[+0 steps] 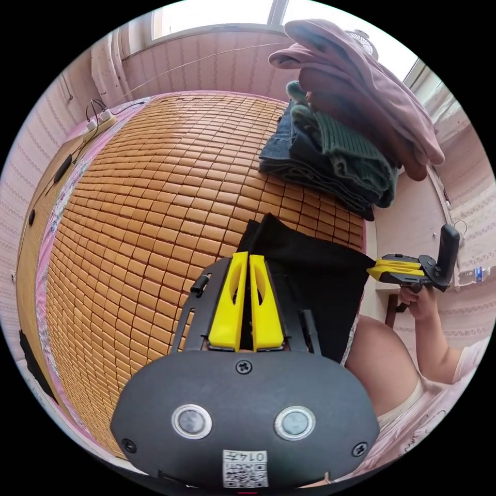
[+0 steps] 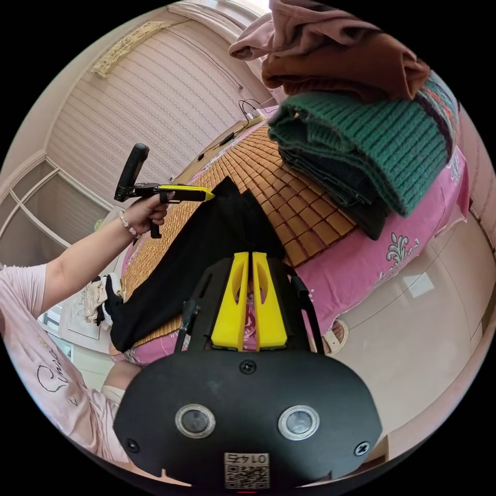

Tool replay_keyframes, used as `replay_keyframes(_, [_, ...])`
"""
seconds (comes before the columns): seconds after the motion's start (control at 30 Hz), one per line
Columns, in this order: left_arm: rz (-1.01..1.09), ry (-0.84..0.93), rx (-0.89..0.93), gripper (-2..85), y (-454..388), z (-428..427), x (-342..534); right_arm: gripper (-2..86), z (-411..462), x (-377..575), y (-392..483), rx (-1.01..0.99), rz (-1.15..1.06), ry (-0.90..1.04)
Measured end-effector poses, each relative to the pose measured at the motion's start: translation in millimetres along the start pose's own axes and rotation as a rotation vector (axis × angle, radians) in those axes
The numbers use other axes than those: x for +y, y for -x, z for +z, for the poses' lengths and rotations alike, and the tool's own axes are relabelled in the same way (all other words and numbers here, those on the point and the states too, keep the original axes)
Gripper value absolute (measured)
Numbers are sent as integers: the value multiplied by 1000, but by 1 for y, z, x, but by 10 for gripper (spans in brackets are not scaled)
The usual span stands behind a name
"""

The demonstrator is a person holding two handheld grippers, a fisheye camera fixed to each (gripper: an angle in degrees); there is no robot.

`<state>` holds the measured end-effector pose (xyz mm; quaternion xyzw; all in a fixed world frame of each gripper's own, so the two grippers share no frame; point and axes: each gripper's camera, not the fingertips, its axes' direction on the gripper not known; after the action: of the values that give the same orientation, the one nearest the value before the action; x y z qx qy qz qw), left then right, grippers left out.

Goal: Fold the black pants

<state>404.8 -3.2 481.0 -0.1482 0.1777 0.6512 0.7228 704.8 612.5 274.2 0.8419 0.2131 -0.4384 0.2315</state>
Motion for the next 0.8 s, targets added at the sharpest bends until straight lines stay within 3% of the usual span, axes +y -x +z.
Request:
replay_keyframes(0.1, [-7, -49, 23, -7, 2, 0, 6, 4, 12, -10, 8, 103, 9, 34])
replay_keyframes(0.23, [-81, 54, 26, -5, 4, 38, 22, 5, 33, -15, 18, 146, 46, 92])
replay_keyframes(0.37, [-105, -7, 57, 4, 8, 23, 44, 5, 31, -20, 37, 139, 27, 51])
replay_keyframes(0.5, [-124, -177, 87, 22, 23, -38, 77, 6, 41, -29, 58, 139, 31, 38])
replay_keyframes(0.67, [-93, -327, 34, 9, 25, -128, 190, 2, 43, -26, 91, 317, 64, 44])
replay_keyframes(0.8, [-141, -249, -242, 1, 9, -179, 356, 0, 36, 0, 148, 335, -23, 31])
